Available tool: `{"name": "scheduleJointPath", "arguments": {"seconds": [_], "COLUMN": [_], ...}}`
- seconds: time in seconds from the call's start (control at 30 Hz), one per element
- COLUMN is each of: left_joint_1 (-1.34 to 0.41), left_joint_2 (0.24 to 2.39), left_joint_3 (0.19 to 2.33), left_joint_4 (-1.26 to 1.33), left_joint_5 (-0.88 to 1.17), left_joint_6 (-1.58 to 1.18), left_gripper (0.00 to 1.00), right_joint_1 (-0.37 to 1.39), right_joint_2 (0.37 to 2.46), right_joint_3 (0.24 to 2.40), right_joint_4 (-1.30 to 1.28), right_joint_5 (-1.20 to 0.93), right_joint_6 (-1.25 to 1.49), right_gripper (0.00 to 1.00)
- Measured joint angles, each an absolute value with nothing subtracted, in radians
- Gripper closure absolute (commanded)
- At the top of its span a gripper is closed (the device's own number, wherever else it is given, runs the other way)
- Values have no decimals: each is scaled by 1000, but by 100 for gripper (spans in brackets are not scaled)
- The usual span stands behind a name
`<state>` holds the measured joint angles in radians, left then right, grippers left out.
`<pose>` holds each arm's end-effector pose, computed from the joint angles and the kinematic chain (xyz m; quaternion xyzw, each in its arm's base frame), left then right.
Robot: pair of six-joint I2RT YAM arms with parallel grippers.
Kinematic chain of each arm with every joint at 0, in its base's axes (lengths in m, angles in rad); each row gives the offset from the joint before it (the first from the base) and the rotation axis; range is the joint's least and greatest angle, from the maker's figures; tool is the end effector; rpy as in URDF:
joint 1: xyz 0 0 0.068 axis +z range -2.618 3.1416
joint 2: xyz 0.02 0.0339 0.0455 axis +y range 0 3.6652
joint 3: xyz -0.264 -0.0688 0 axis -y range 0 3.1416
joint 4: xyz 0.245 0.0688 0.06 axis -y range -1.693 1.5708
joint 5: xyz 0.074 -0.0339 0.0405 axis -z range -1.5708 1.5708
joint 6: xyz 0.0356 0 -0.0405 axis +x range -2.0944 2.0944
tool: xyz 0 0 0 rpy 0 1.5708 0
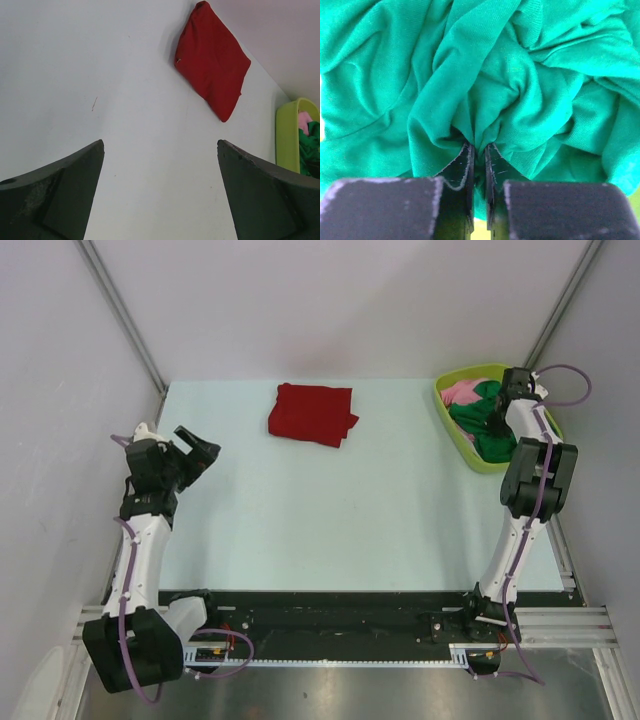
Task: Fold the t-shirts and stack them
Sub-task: Grab the tshirt from the pile
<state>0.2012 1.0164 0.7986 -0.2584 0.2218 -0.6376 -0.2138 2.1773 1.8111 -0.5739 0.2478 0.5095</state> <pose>0.2268 0.0383 0.2938 -0.2930 0.7986 -0.2042 0.4845 0.4718 -0.1114 0.2111 0.3696 0.8688 -0.0709 0.3217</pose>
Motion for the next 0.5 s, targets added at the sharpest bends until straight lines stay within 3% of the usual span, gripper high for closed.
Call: {"name": "scheduleJointPath", "arguments": {"seconds": [0.3,0.5], "left_joint_1": [213,223], "left_joint_2": [1016,1018], "left_joint_3": [780,765], "left_joint_4": [-226,-202], "left_joint_5": [258,273], "left_joint_6": [-651,-655], "left_gripper": [0,0], "right_joint_1": [-163,-25], "right_joint_2": [2123,1877], "right_joint_3": [1914,2072], "right_joint_4": [-646,-652], "right_joint_5": [319,316], "right_joint_6": [474,458], "right_gripper": [100,100]}}
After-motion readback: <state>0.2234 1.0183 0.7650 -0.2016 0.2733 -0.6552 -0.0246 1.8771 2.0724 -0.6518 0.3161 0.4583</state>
